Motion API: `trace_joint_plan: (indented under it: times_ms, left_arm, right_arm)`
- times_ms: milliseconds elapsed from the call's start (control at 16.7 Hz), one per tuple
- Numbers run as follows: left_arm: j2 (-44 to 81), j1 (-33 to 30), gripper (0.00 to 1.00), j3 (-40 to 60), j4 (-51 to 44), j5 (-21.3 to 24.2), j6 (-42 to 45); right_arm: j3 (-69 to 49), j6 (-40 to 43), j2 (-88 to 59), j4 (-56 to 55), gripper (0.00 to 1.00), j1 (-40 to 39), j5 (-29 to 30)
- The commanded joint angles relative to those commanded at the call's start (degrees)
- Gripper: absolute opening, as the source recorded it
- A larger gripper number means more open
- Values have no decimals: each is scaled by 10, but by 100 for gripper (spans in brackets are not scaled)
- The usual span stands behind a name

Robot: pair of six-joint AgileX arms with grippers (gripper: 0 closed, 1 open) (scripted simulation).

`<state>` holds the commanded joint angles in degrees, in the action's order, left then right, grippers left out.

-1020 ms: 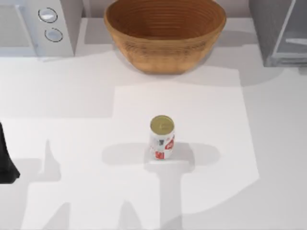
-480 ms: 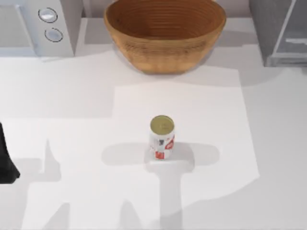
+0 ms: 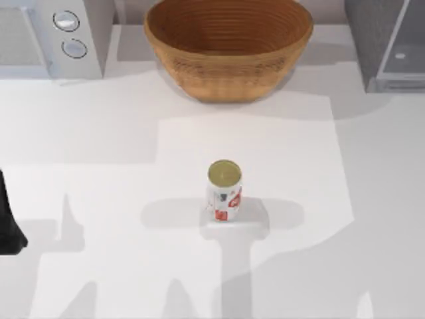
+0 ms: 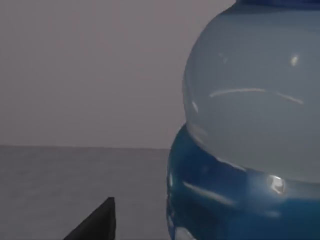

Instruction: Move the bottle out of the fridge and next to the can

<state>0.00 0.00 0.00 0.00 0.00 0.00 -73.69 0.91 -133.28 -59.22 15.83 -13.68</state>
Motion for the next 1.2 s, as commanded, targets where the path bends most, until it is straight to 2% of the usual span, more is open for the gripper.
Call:
trace_joint_plan:
  times_ms: [420,1200]
  left_arm:
    - [0,0,100,0,0,0,0]
    - [0,0,100,0,0,0,0]
  right_arm:
    - [-36,0,-17,19,100,-4,4]
    - [-36,0,-17,19,2,-4,4]
